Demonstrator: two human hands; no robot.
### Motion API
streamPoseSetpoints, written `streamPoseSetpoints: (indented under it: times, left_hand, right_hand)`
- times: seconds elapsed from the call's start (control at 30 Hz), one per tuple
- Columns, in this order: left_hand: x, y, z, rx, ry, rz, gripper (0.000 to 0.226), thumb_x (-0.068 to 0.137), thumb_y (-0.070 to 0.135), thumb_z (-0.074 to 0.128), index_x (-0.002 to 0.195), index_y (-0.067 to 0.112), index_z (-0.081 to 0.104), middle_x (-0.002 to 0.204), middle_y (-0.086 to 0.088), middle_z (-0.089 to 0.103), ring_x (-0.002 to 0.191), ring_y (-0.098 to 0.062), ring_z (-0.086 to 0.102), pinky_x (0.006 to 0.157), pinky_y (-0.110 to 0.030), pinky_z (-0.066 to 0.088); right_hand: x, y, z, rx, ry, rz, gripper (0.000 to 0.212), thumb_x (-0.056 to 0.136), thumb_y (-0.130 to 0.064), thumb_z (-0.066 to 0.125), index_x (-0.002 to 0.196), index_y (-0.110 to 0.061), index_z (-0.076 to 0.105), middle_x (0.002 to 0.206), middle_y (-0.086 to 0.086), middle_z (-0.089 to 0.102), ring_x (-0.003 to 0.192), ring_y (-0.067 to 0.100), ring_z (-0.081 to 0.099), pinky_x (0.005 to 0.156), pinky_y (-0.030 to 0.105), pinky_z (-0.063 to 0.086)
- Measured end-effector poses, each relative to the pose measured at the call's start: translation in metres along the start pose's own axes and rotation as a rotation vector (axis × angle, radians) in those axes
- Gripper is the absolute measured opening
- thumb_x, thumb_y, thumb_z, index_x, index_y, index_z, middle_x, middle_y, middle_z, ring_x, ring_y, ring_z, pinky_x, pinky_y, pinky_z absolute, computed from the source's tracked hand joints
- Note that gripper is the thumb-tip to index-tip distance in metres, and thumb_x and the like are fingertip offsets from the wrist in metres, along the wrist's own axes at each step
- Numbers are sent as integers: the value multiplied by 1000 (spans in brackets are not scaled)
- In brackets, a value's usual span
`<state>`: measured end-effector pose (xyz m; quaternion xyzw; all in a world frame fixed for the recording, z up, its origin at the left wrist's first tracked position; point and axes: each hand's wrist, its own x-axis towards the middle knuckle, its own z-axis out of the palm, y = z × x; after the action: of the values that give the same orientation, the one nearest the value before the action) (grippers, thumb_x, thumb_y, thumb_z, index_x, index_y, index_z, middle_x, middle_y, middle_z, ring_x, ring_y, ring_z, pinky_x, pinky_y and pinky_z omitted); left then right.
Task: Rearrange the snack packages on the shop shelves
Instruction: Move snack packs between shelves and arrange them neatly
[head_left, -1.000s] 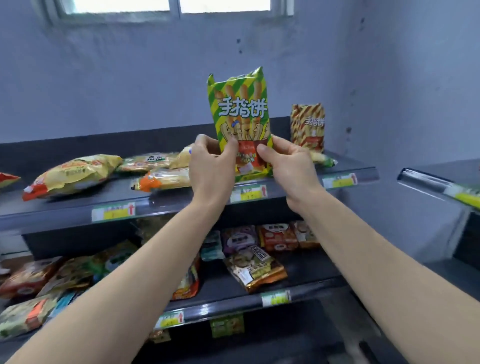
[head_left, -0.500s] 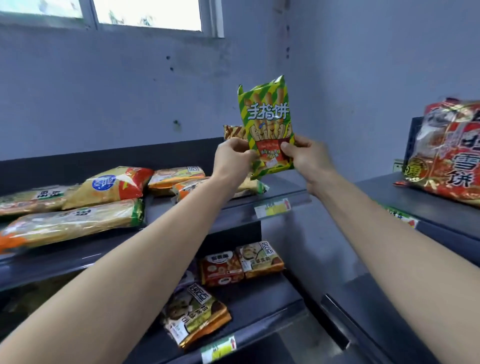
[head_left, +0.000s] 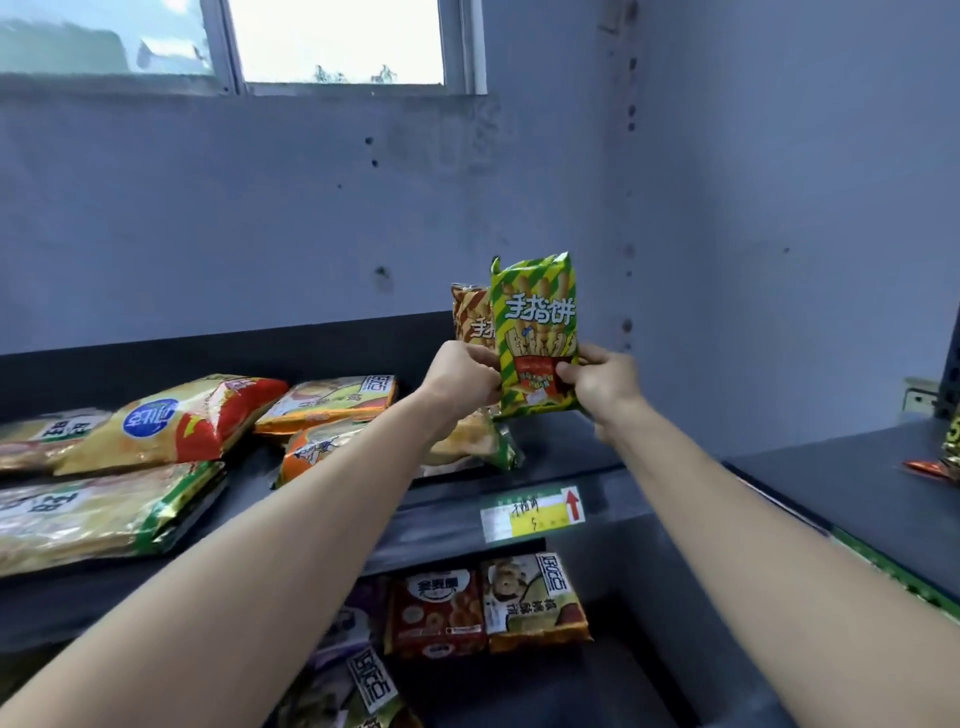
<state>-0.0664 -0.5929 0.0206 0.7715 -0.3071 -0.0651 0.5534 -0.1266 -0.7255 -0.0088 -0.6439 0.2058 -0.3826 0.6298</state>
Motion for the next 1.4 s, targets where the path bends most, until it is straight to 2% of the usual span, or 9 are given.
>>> streamPoseSetpoints:
  times: [0.1,0.2,0.33,0.47,0.9,1.0,1.13,1.3,1.4]
  left_hand:
    - [13,-7,-3,191,8,-29,24,87,-2,55,108,1,66,109,-12,67,89,-22,65,87,-37,55]
    - [18,-13,-9,317,-28,-63,17,84,4,61,100,7,67,98,-8,70,80,-18,65,77,-33,57]
    - [23,-16,-21,382,-20,-105,15,84,6,64,99,9,65,90,-4,68,75,-16,64,70,-31,57]
    - [26,-10,-18,412,-71,-129,5,86,8,63,89,8,65,77,-2,64,62,-12,57,54,-21,49]
    - [21,-11,-18,429,-47,-87,16,85,4,61,99,0,67,86,-9,66,72,-18,59,76,-34,56]
    - [12,-7,-28,409,2,-20,26,85,3,61,110,1,63,81,2,61,73,-13,59,73,-29,54]
    - [-3,-4,-50,360,24,21,41,86,6,62,126,5,55,110,-10,65,99,-25,63,92,-39,53]
    - [-24,-6,-79,329,42,37,36,86,5,62,122,4,58,104,-13,67,94,-27,66,89,-40,54]
    - [-39,-10,-96,323,50,54,32,86,7,63,118,7,62,98,-9,68,85,-19,65,85,-33,55]
  right_hand:
    - [17,14,13,-4,-6,77,31,88,2,57,117,-8,65,110,10,69,98,29,66,91,44,53]
    - [23,26,25,-70,-75,140,33,88,-1,59,119,-11,64,110,10,69,98,29,66,87,44,55]
    - [28,29,35,-120,-137,128,36,86,-3,62,121,-11,62,109,10,68,96,27,66,67,33,54]
    - [38,27,35,-174,-52,61,34,83,6,57,113,-6,67,110,14,68,98,31,65,85,44,56]
    - [34,27,33,-294,-16,44,36,83,3,61,119,-1,61,116,16,64,105,32,60,91,42,51]
    - [24,19,31,-357,85,-33,33,85,0,59,117,3,57,117,18,61,101,31,57,80,37,48]
    - [-1,0,37,-415,174,-228,33,87,-8,59,120,-5,57,118,10,62,90,17,51,70,25,40]
    - [-36,-20,64,-398,114,-357,34,86,-9,60,120,-7,59,115,9,63,95,19,57,72,24,44]
    - [-54,-27,82,-404,60,-391,30,86,-9,60,116,-7,62,111,9,66,94,18,58,73,22,43]
